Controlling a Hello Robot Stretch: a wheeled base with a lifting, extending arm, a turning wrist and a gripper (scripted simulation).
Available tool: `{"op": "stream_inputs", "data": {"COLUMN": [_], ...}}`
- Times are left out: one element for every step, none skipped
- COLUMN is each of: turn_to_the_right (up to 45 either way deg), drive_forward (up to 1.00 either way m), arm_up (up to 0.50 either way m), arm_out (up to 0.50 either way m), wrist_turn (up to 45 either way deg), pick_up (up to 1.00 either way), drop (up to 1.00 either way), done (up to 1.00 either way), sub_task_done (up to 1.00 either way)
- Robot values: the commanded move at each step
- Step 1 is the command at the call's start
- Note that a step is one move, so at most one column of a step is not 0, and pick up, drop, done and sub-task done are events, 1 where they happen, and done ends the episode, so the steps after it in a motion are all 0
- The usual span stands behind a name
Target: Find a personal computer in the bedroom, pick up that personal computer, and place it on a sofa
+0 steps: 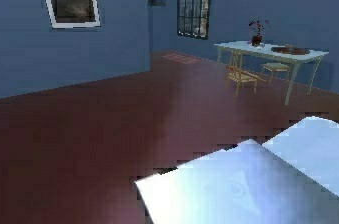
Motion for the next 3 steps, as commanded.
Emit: {"op": "stream_inputs", "data": {"turn_to_the_right": [-45.0,-45.0,-45.0], "drive_forward": [0.00,0.00,0.00], "arm_up": [0.00,0.00,0.00], "arm_out": [0.00,0.00,0.00], "wrist_turn": [0.0,0.0,0.0], "pick_up": [0.00,0.00,0.00], "drop": [0.00,0.00,0.00], "done": [0.00,0.00,0.00], "sub_task_done": [0.00,0.00,0.00]}}
